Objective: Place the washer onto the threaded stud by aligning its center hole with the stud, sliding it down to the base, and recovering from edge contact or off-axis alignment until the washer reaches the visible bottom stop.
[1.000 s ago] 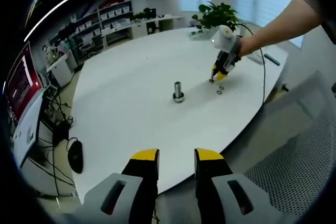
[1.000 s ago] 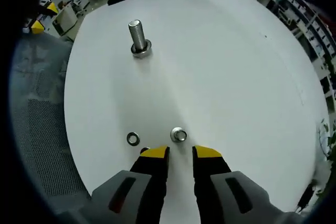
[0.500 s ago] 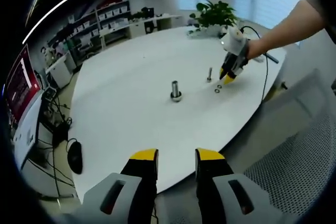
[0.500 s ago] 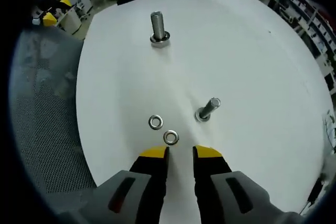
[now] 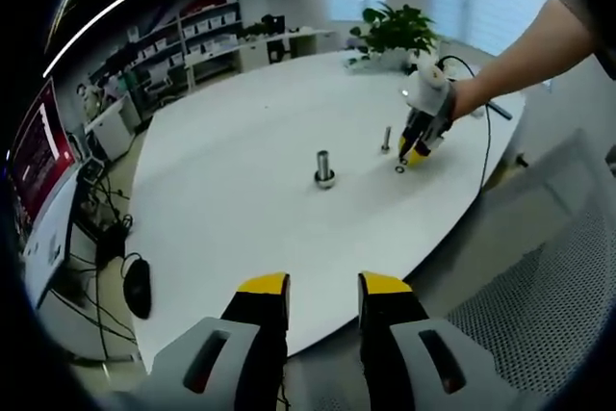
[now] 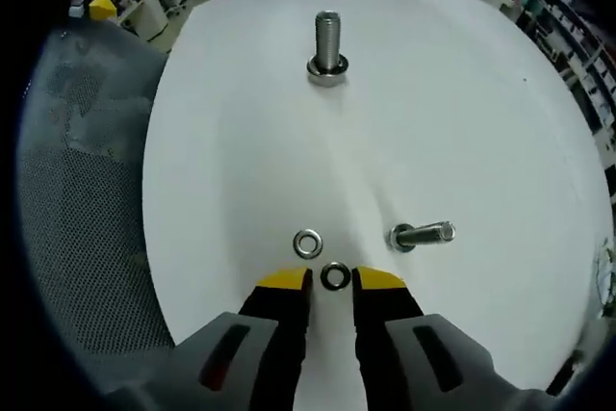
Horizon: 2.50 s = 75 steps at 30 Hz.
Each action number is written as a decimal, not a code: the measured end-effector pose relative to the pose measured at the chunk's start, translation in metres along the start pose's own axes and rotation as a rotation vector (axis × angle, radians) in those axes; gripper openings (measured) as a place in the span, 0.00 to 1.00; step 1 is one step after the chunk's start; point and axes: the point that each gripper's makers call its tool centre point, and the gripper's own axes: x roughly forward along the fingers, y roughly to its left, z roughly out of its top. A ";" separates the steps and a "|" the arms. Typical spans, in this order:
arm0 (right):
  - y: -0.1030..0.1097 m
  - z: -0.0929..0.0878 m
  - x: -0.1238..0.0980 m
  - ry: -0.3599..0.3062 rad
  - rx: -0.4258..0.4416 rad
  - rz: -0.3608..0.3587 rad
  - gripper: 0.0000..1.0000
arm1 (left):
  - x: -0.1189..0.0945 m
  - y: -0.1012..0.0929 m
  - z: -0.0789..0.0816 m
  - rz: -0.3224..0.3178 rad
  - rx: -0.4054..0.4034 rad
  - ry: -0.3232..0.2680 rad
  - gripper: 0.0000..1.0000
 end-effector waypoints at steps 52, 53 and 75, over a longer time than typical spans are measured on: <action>-0.003 -0.012 -0.005 0.027 0.127 -0.116 0.14 | -0.002 0.000 0.007 -0.002 -0.005 -0.040 0.26; -0.004 -0.013 -0.005 0.027 0.125 -0.122 0.14 | -0.002 0.000 0.007 -0.001 -0.005 -0.042 0.26; -0.026 -0.008 -0.041 -0.031 0.208 -0.179 0.14 | -0.004 0.000 0.010 0.001 0.003 -0.054 0.26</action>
